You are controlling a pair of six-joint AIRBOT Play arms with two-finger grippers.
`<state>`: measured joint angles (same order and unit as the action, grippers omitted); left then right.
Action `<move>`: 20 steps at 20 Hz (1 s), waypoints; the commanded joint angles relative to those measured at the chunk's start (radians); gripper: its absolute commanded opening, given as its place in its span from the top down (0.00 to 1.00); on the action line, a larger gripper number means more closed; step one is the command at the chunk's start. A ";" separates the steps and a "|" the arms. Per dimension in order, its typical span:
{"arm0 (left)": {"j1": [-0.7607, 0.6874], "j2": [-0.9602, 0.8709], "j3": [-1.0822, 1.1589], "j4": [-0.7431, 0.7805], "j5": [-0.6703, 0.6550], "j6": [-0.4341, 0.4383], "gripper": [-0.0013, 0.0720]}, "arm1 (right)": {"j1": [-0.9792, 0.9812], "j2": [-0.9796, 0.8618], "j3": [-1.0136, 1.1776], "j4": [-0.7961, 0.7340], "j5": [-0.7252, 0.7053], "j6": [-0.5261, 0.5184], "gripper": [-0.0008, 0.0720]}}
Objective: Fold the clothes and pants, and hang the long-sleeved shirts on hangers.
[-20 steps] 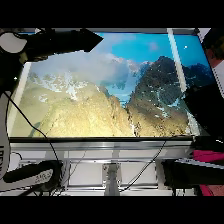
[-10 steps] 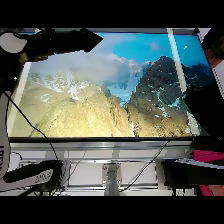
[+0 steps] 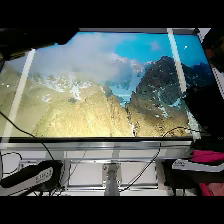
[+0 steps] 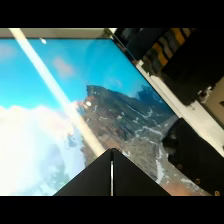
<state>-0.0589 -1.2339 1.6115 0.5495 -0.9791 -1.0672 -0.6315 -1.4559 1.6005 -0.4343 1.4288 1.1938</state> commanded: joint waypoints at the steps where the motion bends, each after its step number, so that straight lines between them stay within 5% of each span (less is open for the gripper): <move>1: 0.083 0.104 0.000 0.031 -0.094 -0.037 0.97 | 0.313 0.000 0.138 0.070 0.027 -0.037 0.96; 5: 0.129 0.258 0.000 0.240 -0.158 -0.178 0.97 | 0.521 0.000 0.324 0.066 -0.053 -0.023 0.96; 8: 0.131 0.360 0.000 0.258 -0.170 -0.214 0.97 | 0.581 0.000 0.420 0.065 -0.066 0.003 0.96; 20: 0.131 0.518 0.000 0.258 -0.171 -0.216 0.97 | 0.588 0.000 0.441 0.035 -0.113 -0.001 0.96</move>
<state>0.0711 -0.7334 1.6115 0.8051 -1.1496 -1.2800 -0.0452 -1.4555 2.0388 -0.3965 1.3220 1.1923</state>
